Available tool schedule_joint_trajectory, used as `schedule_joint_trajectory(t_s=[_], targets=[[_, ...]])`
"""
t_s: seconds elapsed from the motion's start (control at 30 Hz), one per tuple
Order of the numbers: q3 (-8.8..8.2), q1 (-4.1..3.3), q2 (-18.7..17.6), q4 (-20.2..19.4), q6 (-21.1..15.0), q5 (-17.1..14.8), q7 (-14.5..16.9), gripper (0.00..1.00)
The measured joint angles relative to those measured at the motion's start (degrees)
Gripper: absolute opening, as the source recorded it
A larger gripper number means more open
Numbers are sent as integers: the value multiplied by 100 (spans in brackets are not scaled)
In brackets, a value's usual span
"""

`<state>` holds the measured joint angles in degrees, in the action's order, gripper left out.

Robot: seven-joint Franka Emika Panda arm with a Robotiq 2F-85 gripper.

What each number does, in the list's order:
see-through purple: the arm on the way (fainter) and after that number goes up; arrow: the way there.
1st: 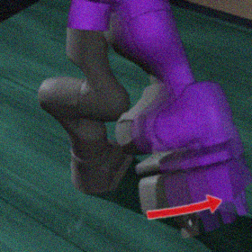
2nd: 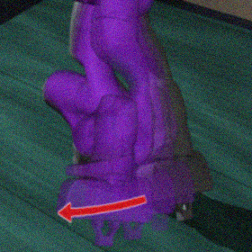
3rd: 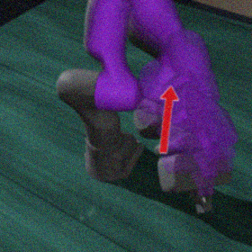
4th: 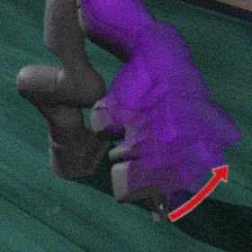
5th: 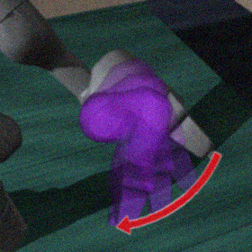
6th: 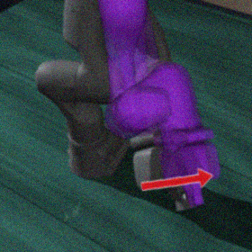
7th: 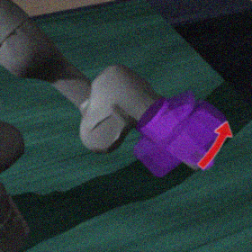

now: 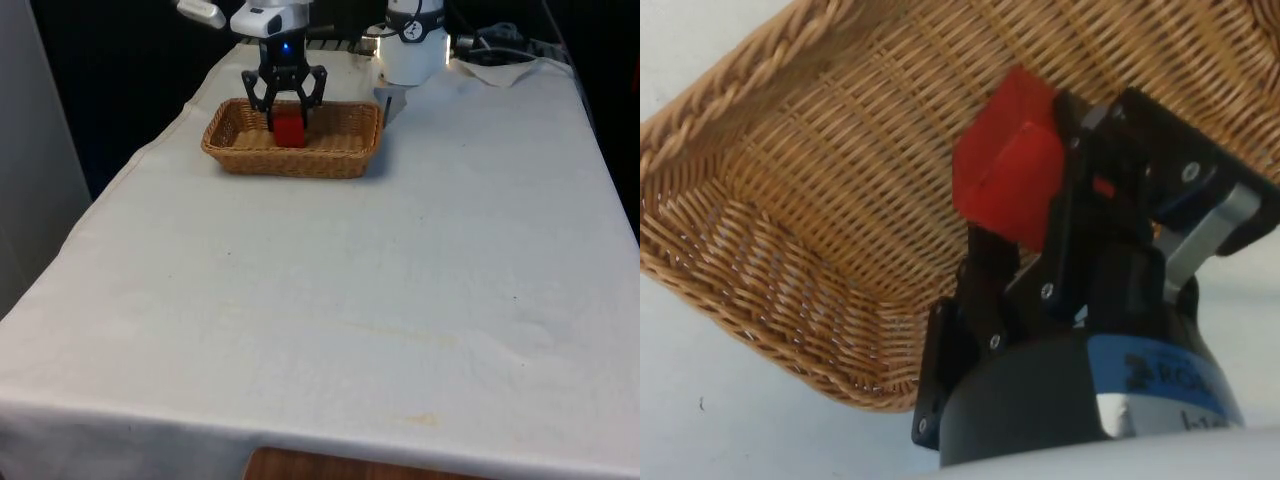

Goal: Pick up the cube and place it into the basket.

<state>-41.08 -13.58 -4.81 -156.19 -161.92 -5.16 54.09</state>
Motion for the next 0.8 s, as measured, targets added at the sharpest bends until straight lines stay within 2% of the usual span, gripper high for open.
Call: schedule_joint_trajectory(t_s=[0.03,0.07,0.17,0.2,0.27,0.3,0.63,0.8], targets=[[0,-6,0,0,0,0,0,23],[0,-6,0,0,0,0,0,47],[0,-11,0,0,0,0,0,76],[0,-11,0,0,0,0,0,76],[0,-11,6,0,0,0,-6,96],[0,-17,6,0,0,0,-6,100],[17,-29,17,23,6,0,-17,100],[52,-46,92,155,138,0,-63,100]])
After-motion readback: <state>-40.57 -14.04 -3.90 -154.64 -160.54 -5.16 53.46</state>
